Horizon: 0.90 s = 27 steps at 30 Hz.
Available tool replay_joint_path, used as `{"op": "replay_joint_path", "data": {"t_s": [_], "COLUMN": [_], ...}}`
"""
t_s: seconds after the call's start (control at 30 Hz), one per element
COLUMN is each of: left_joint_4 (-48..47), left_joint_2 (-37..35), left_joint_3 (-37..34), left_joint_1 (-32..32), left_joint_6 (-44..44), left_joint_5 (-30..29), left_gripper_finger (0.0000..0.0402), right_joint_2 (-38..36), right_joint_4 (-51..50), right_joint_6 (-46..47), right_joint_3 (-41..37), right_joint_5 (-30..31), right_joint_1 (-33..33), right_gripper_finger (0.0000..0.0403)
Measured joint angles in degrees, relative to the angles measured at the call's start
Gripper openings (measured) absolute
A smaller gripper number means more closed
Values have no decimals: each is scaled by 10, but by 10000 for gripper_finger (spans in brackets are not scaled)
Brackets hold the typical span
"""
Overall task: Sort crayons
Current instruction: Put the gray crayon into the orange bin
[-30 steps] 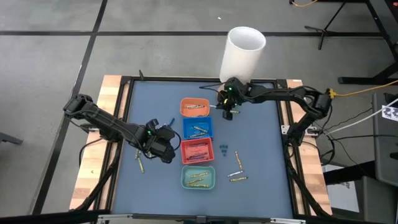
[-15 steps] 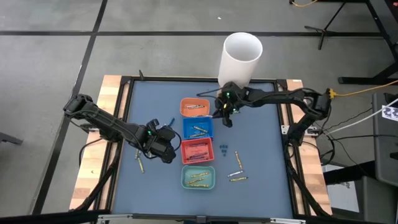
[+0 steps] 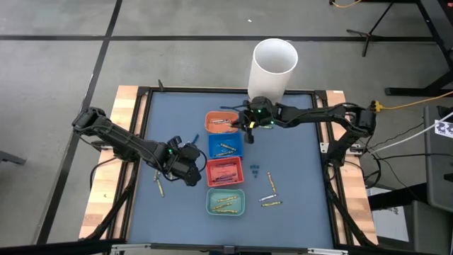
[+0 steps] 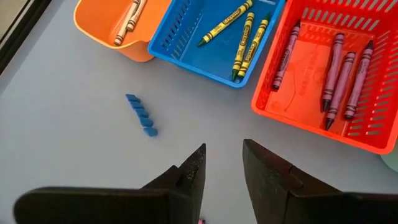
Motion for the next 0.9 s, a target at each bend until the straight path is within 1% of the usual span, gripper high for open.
{"op": "replay_joint_path", "data": {"t_s": [0.1, 0.27, 0.33, 0.43, 0.6, 0.7, 0.8, 0.9], "left_joint_4": [0, -1, 0, 4, 2, -12, -47, -92], "left_joint_2": [0, 0, 0, 0, 0, 0, 0, 0], "left_joint_3": [0, 0, 0, 0, 0, 0, 0, 0], "left_joint_1": [0, 0, 0, 0, -1, -1, 0, 0], "left_joint_6": [0, 0, 0, 0, -1, -40, -112, -185], "left_joint_5": [0, 0, 0, 2, 2, 2, 5, 8], "left_gripper_finger": [92, 92, 92, 92, 92, 92, 92, 92], "right_joint_2": [0, 14, 32, 53, 63, 63, 63, 63], "right_joint_4": [0, 22, 57, 78, 81, 81, 86, 85], "right_joint_6": [-27, -44, -44, -44, -44, -44, -44, -45], "right_joint_3": [0, 0, 0, 0, 0, 0, 0, 0], "right_joint_5": [33, 35, 33, 36, 42, 47, 47, 47], "right_joint_1": [0, 0, 0, 0, 0, 0, 0, 0], "right_gripper_finger": [21, 21, 21, 21, 21, 21, 23, 35]}}
